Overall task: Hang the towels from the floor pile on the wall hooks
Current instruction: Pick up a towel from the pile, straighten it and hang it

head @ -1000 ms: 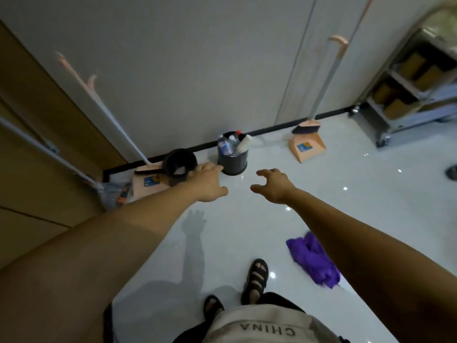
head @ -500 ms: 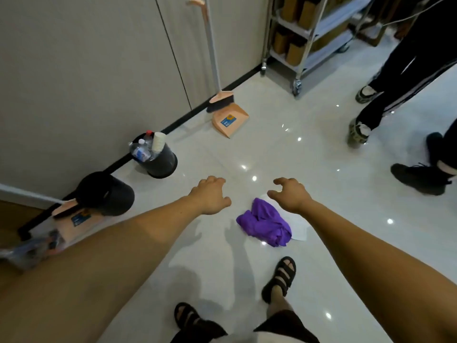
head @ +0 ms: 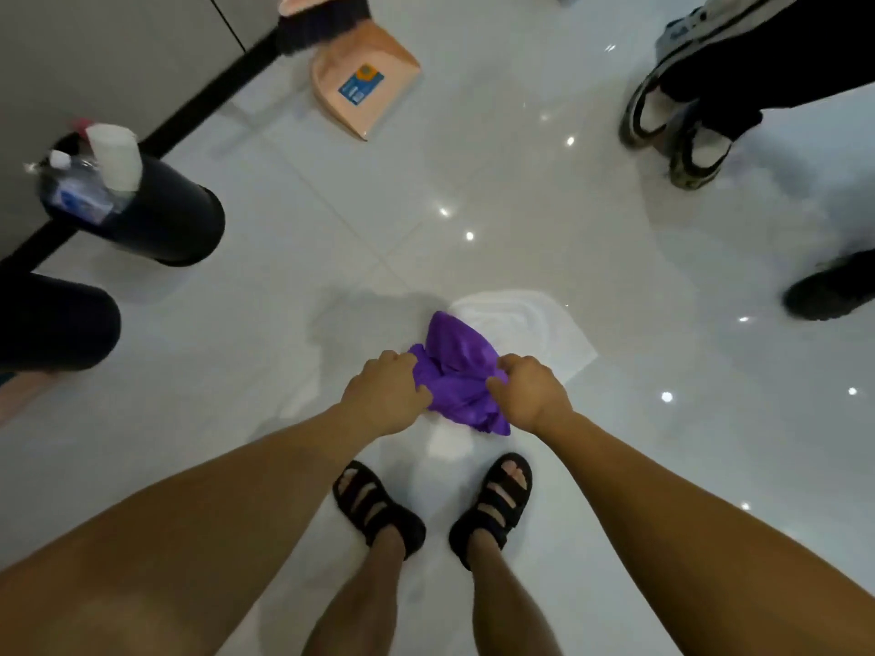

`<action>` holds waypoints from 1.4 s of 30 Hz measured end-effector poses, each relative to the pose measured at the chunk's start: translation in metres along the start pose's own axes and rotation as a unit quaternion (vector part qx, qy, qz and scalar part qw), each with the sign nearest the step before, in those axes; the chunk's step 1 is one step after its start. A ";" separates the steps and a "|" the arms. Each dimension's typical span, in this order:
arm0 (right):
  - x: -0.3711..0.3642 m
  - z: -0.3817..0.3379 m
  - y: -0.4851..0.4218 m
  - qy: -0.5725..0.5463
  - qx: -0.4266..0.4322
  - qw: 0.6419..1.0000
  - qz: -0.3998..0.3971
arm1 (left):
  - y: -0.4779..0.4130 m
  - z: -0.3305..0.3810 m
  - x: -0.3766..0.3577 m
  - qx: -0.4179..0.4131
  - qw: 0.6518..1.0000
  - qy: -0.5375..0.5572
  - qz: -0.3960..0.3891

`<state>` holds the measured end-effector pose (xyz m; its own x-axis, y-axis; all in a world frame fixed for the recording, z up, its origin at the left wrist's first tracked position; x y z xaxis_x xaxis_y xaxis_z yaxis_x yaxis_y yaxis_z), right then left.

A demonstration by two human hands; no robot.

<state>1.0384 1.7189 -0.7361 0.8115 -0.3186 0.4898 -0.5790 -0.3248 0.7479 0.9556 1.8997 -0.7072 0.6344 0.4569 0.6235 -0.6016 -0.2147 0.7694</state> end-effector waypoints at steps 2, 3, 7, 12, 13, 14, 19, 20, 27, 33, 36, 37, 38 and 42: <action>-0.035 0.028 -0.047 0.013 -0.005 1.000 -0.010 | -0.047 -0.007 -0.041 0.003 1.000 0.007 -0.014; -0.052 0.042 -0.070 0.027 -0.004 1.000 -0.011 | -0.070 -0.010 -0.059 0.006 1.000 0.010 -0.015; -0.109 0.089 -0.155 0.094 0.004 0.996 0.010 | -0.149 -0.024 -0.118 0.003 0.999 0.042 -0.011; -0.160 0.126 -0.218 0.190 0.008 0.981 0.033 | -0.205 -0.037 -0.165 0.007 0.998 0.067 0.010; -0.167 0.131 -0.225 0.208 0.008 0.977 0.038 | -0.210 -0.039 -0.171 0.008 0.998 0.068 0.008; -0.172 0.134 -0.228 0.220 0.007 0.974 0.045 | -0.213 -0.042 -0.177 0.009 0.998 0.069 0.006; -0.158 0.125 -0.215 0.233 0.044 0.966 0.102 | -0.200 -0.058 -0.173 0.019 0.997 0.076 0.007; -0.148 0.117 -0.203 0.224 0.053 0.966 0.115 | -0.192 -0.060 -0.165 0.017 0.996 0.081 0.009; -0.073 0.009 -0.096 -0.036 0.114 0.990 0.073 | -0.103 -0.054 -0.056 -0.020 0.992 0.121 0.041; -0.010 -0.104 0.008 -0.217 0.229 0.948 0.034 | -0.002 -0.058 0.063 -0.120 0.982 0.141 0.048; 0.023 -0.168 0.057 -0.205 0.300 0.932 0.018 | 0.056 -0.065 0.119 -0.149 0.974 0.158 0.070; 0.034 -0.187 0.072 -0.188 0.313 0.931 0.020 | 0.074 -0.070 0.137 -0.140 0.973 0.162 0.084; 0.046 -0.204 0.085 -0.171 0.322 0.931 0.028 | 0.091 -0.077 0.155 -0.128 0.973 0.165 0.095; 0.093 -0.272 0.131 -0.115 0.329 0.937 0.022 | 0.158 -0.110 0.224 -0.133 0.970 0.149 0.138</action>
<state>1.0598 1.8888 -0.4703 0.7905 -0.5038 0.3481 -0.5967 -0.7616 0.2527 0.9487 2.0629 -0.4613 0.2871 0.6518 0.7020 -0.8574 -0.1519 0.4917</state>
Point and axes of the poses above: each hand's wrist, its own y-axis away from the middle knuckle, its own x-axis out of the back of the hand, z = x × y, the point moved 1 cm from there along -y, towards the middle knuckle, and after that the axes turned 10 degrees about -y, right-handed, at the moved point
